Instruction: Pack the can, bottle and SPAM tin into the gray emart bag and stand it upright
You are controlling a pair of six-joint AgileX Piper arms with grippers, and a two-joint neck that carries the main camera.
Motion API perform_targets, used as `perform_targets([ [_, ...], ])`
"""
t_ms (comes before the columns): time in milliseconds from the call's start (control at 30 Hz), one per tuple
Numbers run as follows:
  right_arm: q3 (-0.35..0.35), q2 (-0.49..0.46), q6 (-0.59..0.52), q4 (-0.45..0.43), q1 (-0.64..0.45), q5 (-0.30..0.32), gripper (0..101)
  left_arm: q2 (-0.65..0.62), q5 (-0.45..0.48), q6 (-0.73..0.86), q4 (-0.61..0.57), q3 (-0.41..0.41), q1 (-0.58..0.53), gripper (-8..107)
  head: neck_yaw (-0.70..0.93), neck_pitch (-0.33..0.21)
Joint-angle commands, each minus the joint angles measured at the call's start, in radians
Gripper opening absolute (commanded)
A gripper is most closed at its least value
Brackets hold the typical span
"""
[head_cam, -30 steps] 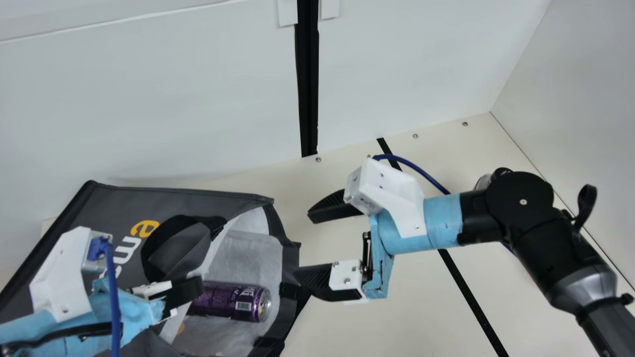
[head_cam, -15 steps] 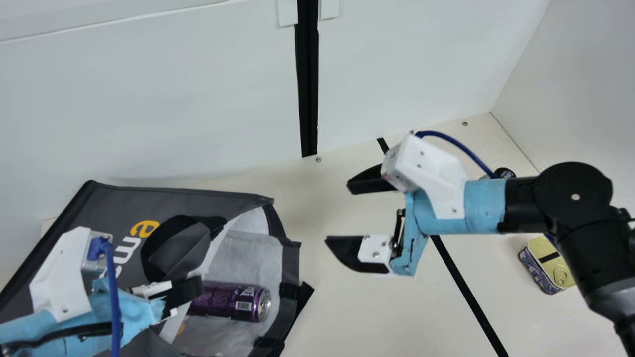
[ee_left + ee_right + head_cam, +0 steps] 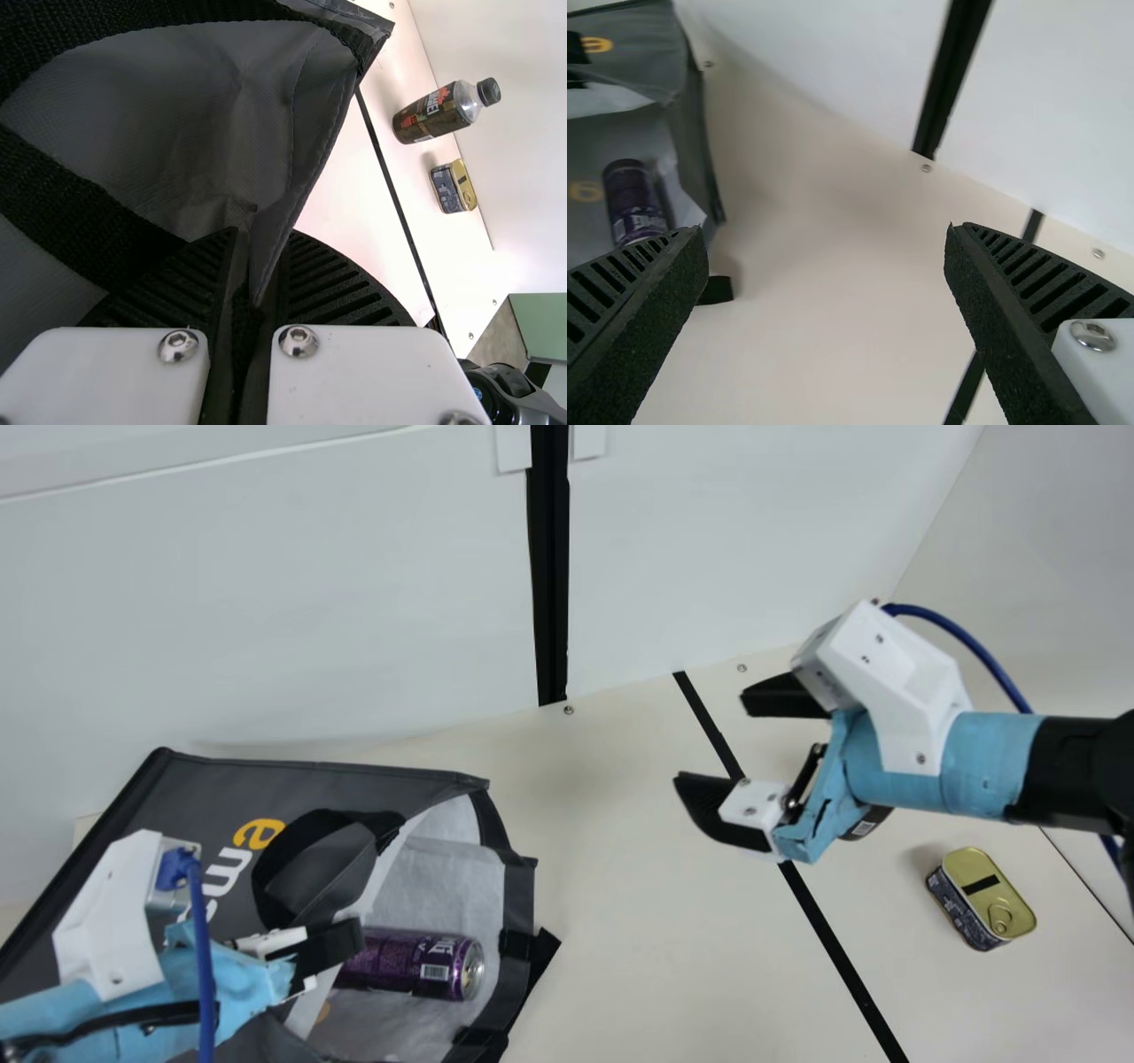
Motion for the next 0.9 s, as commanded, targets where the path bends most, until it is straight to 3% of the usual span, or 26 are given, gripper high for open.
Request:
perform_targets([
  [0,-0.008,-0.007,0.04,-0.041,0.004,-0.026,95,0.0,0.0,0.0,0.0,0.0,0.0,-8,-0.002,-0.021],
  [433,-0.035,-0.066,0.344,-0.381,0.093,-0.154,95,0.0,0.0,0.0,0.0,0.0,0.0,-8,-0.002,-0.021],
  [867,-0.05,-0.114,0.643,-0.717,0.196,-0.144,95,0.0,0.0,0.0,0.0,0.0,0.0,-8,-0.002,-0.021],
])
